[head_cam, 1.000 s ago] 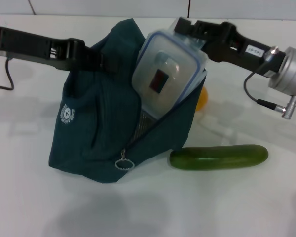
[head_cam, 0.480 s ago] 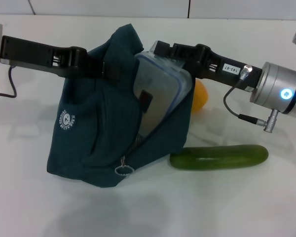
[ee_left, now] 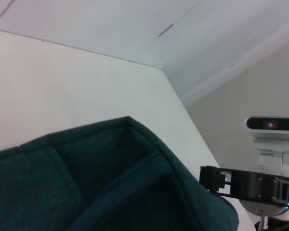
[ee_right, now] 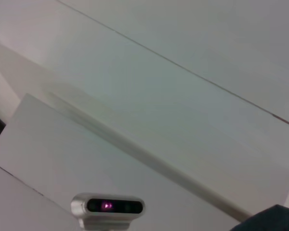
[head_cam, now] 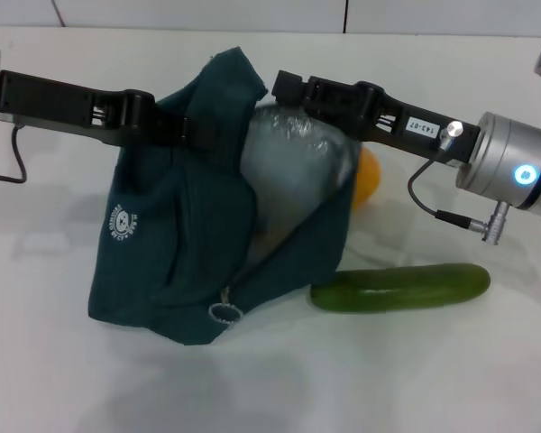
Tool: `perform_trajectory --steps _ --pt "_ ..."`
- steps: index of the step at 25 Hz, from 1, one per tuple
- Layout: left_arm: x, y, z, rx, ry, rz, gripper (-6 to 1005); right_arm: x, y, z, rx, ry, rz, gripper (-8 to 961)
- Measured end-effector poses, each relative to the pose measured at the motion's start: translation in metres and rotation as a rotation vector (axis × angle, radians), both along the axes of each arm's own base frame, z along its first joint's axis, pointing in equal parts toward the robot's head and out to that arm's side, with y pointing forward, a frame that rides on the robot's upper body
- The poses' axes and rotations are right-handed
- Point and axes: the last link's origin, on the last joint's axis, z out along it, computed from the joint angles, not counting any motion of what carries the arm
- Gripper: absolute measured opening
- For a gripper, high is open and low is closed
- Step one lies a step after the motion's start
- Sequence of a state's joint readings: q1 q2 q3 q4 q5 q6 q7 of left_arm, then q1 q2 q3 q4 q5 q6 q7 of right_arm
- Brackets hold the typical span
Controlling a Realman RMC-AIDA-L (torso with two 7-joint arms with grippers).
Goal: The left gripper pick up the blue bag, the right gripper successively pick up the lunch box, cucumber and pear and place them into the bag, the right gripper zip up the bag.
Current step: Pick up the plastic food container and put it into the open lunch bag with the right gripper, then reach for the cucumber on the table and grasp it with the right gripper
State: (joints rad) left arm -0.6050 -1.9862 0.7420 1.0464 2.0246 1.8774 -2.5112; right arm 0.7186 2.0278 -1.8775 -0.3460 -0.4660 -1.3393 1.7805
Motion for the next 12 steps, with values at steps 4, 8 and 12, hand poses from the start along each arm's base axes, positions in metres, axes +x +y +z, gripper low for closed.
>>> perform_trajectory --steps 4,8,12 --pt "-0.001 0.000 0.001 0.002 0.000 0.003 39 0.004 -0.003 0.004 0.013 0.013 0.011 237" --pt "-0.004 -0.001 0.002 0.005 0.002 0.009 39 0.011 -0.005 0.013 0.057 0.035 0.016 306" --pt "-0.006 -0.002 0.005 0.011 0.000 0.014 39 0.036 -0.010 0.038 0.166 0.080 -0.010 439"
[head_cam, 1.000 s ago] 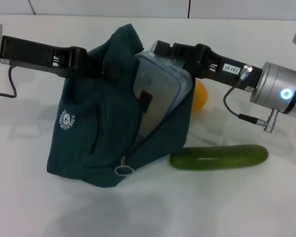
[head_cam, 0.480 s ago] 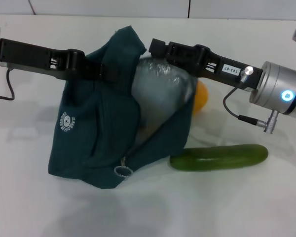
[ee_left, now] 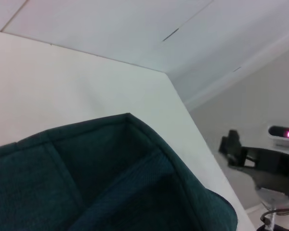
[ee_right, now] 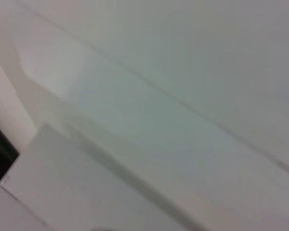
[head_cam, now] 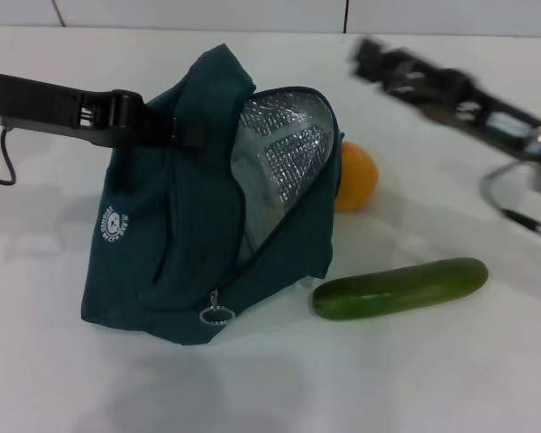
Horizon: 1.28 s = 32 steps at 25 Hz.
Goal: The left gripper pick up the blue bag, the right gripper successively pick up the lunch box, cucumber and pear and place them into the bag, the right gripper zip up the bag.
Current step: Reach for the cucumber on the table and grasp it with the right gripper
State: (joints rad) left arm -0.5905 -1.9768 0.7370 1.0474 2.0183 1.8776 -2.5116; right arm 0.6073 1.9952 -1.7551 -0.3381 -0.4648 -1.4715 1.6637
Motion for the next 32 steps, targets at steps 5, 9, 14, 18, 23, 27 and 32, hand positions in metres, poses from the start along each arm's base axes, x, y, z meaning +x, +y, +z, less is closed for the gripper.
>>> perform_trajectory --steps 5,9,14,18,23,27,32 --pt "-0.002 -0.002 0.006 0.014 -0.022 0.002 39 0.028 -0.008 0.035 0.169 -0.068 0.078 669" --pt "-0.004 -0.004 0.007 0.012 -0.024 0.008 39 0.041 -0.009 0.057 0.230 -0.202 0.188 684" --pt "-0.005 -0.004 0.006 0.010 -0.023 0.008 39 0.039 0.003 0.074 0.264 -0.392 0.312 697" --pt "-0.004 -0.003 0.005 0.005 -0.016 0.003 40 0.028 0.019 0.084 0.249 -0.636 0.406 704" --pt "-0.003 -0.003 0.004 0.002 -0.012 0.000 40 0.010 0.023 0.092 0.164 -0.883 0.575 713" --pt "-0.004 -0.003 0.005 0.002 -0.011 0.001 40 -0.004 0.020 0.097 0.046 -1.032 0.744 720" --pt "-0.004 -0.003 0.005 0.003 -0.009 0.001 39 -0.016 0.024 0.100 0.010 -1.181 0.852 729"
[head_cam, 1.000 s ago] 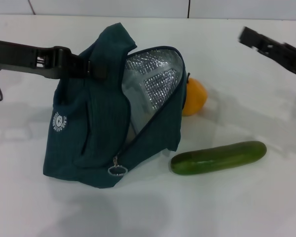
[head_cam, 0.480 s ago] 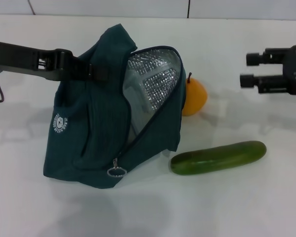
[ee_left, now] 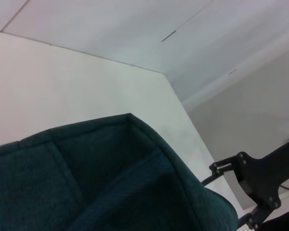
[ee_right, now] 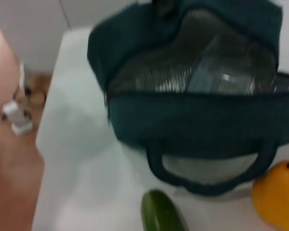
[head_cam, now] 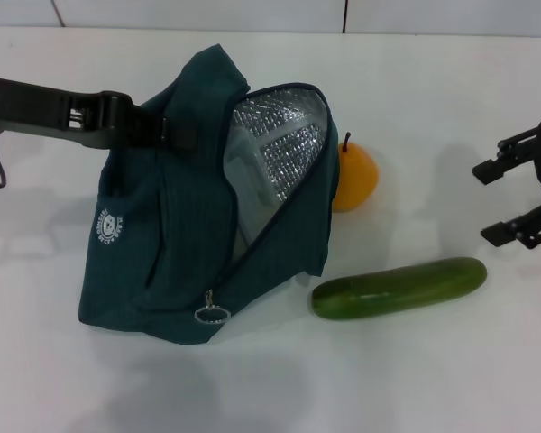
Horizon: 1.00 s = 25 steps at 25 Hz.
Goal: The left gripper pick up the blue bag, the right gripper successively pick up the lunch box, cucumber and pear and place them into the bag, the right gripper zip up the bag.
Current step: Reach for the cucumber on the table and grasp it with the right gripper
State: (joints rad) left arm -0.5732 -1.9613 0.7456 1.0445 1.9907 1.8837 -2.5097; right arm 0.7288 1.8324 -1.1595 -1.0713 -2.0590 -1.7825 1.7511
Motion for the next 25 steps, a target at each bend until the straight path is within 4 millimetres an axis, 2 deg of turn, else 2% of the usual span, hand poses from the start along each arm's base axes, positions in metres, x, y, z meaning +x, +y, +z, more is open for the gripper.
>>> perform_trajectory --steps 3,9,10,11,15,25 --pt "0.001 0.001 0.000 0.000 0.001 -0.002 39 -0.009 0.003 -0.003 -0.024 -0.068 0.034 734" --pt "0.002 0.001 0.000 -0.002 0.002 -0.001 40 -0.029 0.002 -0.028 -0.074 -0.180 0.121 886" --pt "0.002 0.002 0.000 -0.003 0.003 -0.002 40 -0.029 0.002 -0.028 -0.074 -0.180 0.121 884" --pt "0.002 0.002 0.000 -0.003 0.003 -0.002 40 -0.035 -0.002 -0.047 -0.098 -0.230 0.168 882" --pt "0.003 0.003 0.000 -0.004 0.004 -0.005 39 -0.038 -0.007 -0.069 -0.123 -0.292 0.220 875" --pt "0.004 0.004 0.001 -0.002 0.005 -0.005 40 -0.029 -0.007 -0.092 -0.132 -0.332 0.275 858"
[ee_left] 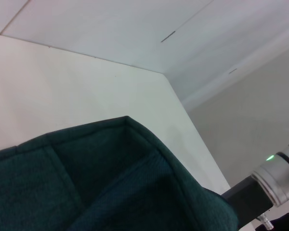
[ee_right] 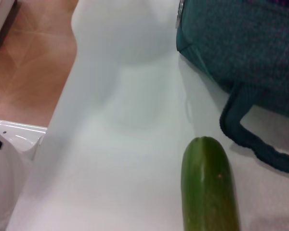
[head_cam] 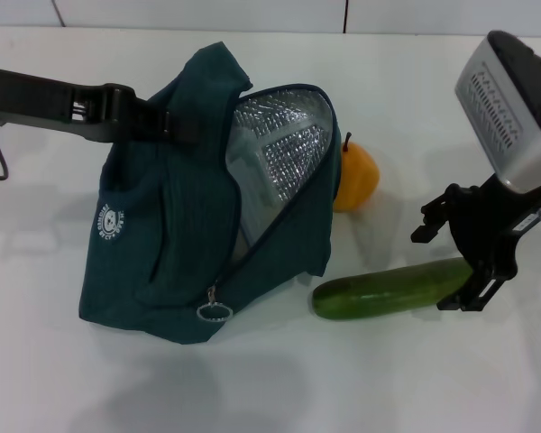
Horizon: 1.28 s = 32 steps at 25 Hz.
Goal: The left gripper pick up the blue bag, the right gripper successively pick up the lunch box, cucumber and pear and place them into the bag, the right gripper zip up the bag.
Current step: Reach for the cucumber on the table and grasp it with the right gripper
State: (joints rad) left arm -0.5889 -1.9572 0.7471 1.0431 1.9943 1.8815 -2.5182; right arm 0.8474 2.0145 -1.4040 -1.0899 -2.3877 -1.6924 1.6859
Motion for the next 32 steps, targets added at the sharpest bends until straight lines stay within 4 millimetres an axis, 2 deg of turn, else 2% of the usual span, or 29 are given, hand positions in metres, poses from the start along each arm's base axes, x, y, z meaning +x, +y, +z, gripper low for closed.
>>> perform_trajectory --steps 11,24,32 --pt "0.004 0.003 0.000 0.003 0.000 -0.009 39 0.018 -0.001 -0.017 0.006 -0.019 -0.013 838" --pt "0.004 0.003 0.000 0.004 0.001 -0.013 39 0.025 0.001 -0.023 0.026 -0.039 -0.011 815" --pt "0.003 0.003 0.000 0.003 0.004 -0.011 40 0.023 -0.003 -0.028 0.034 -0.057 0.014 628"
